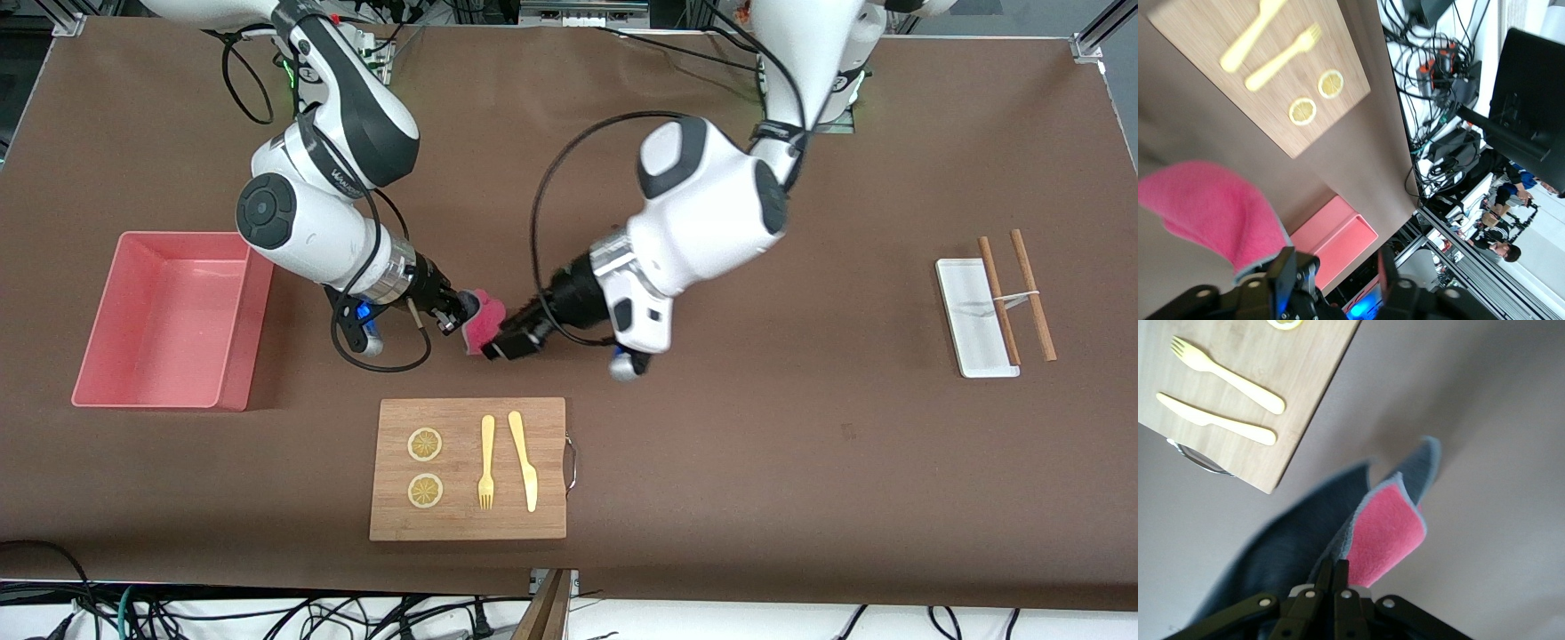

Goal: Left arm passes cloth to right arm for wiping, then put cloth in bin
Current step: 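Release the cloth from the left gripper and raise the left gripper away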

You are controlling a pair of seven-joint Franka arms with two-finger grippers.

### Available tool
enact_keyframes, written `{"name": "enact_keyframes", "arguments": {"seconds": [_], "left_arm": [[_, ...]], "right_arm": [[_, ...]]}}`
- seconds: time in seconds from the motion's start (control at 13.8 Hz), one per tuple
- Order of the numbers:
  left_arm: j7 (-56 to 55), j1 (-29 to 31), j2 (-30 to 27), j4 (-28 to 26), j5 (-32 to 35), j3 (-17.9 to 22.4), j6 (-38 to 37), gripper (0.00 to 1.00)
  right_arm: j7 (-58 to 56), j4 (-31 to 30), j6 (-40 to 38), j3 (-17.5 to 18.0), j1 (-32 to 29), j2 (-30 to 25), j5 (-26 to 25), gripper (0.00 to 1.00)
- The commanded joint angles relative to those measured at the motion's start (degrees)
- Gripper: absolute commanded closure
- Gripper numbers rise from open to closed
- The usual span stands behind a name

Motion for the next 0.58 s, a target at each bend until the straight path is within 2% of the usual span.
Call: {"name": "enact_keyframes", "arguments": {"seconds": [0.0,0.22,0.36,0.51], "left_arm": [[8.98,7.95,-2.94,-0.7,-0.04,-0.51,-12.87,0.0],[19.71,17.7,-4.0,-0.79,1.09,-0.25,-27.99,0.0],[28.06,22.37,-6.53,-1.84,7.75,-0.42,-36.79,0.0],[35.88,25.63,-11.71,-7.09,13.56,-0.34,-41.64,0.0]], "right_arm": [[-1.71,-0.57,-3.17,0.53,-0.26,-0.66,0.98,1.0],[-2.6,-1.18,-5.73,2.72,0.0,-0.49,1.07,1.0],[-1.55,-1.63,-5.21,5.43,0.7,0.3,1.15,1.0],[-1.37,-1.71,-5.12,6.76,2.19,1.7,1.15,1.0]]}}
